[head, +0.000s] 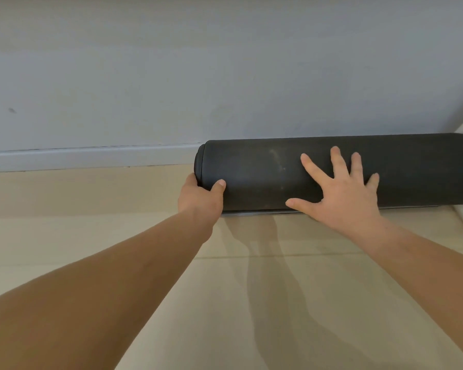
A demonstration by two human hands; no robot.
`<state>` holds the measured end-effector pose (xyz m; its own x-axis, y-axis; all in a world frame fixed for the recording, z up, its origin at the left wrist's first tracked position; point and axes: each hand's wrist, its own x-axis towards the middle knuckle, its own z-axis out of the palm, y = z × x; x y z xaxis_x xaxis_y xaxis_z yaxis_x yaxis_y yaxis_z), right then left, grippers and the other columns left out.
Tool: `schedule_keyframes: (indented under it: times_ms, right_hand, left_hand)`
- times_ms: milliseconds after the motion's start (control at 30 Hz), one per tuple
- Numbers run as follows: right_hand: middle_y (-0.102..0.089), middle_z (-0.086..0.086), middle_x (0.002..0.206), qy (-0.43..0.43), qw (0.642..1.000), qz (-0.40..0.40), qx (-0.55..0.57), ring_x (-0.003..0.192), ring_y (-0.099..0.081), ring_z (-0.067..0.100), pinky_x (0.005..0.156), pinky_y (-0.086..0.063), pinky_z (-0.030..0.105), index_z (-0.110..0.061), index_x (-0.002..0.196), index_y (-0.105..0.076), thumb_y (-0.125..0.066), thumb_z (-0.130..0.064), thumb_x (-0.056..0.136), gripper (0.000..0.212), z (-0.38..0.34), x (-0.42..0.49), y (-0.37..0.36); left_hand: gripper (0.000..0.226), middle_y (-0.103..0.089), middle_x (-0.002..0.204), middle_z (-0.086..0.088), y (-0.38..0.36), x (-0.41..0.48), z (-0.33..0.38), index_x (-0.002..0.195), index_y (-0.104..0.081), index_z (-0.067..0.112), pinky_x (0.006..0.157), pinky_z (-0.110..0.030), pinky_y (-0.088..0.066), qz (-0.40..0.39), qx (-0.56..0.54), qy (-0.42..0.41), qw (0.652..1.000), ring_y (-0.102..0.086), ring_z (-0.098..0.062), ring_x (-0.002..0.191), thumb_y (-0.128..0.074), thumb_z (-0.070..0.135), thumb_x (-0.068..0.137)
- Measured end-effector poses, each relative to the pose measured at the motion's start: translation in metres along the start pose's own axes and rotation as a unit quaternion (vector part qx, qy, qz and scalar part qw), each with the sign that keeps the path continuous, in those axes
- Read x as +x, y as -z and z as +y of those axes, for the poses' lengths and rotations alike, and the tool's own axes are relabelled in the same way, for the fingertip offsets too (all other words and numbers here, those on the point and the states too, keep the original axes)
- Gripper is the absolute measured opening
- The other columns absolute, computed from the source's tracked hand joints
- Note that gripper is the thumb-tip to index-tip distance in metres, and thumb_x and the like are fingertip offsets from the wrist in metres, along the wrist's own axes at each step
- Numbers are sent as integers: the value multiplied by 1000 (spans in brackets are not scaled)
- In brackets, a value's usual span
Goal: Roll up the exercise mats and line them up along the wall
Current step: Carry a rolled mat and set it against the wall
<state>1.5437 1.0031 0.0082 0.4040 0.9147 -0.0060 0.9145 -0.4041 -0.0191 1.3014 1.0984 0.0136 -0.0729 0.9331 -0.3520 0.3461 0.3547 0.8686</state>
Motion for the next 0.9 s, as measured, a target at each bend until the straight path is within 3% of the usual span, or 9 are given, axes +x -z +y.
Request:
schedule_keyframes:
  times_ms: [300, 467, 600, 700, 767, 900]
  right_hand:
    - [1, 17, 174, -21, 999, -29, -26, 157, 3, 53, 118, -20, 75, -59, 161, 3, -40, -95, 80, 98, -8, 12, 2]
    - [5, 19, 174, -29, 999, -10, -26, 158, 6, 52, 115, -23, 78, -56, 161, 7, -36, -94, 84, 96, -14, 7, -5]
    - [9, 17, 174, -55, 998, 0, 12, 157, 12, 51, 112, -22, 82, -55, 162, 6, -45, -87, 88, 95, -23, 10, -12]
    - [9, 17, 174, -74, 997, 5, 28, 157, 14, 51, 112, -20, 83, -55, 162, 4, -51, -83, 89, 95, -30, 18, -17]
    - [10, 17, 173, -84, 996, 10, 23, 157, 14, 50, 112, -20, 83, -55, 162, 4, -51, -82, 89, 95, -34, 20, -23]
    - [10, 16, 173, -96, 995, -5, 10, 157, 14, 49, 113, -20, 82, -55, 162, 5, -50, -83, 90, 95, -38, 21, -21]
  left_hand:
    - [11, -62, 101, 6, -1, -4, 9, 116, -59, 24, 83, -32, -41, -89, 46, 20, 995, -56, -12, 86, -55, 32, 109]
    - [28, -60, 92, 7, -5, 0, 9, 133, -66, 16, 85, -34, -43, -46, 37, 33, 998, -58, -27, 94, -54, 28, 110]
    - [31, -64, 101, 0, -3, 6, 20, 135, -68, 14, 87, -34, -44, -34, 42, 34, 998, -59, -29, 100, -58, 26, 109]
    - [29, -64, 102, -2, 1, 12, 28, 135, -68, 15, 78, -34, -46, -32, 63, 24, 997, -59, -27, 91, -55, 20, 109]
    - [34, -62, 103, -1, 7, 12, 25, 139, -62, 16, 71, -33, -45, -32, 76, 17, 996, -59, -24, 86, -53, 12, 107]
    - [56, -56, 127, -6, 32, -8, 0, 154, -44, 17, 83, -34, -44, -68, 151, 19, 986, -57, -27, 105, -64, 17, 102]
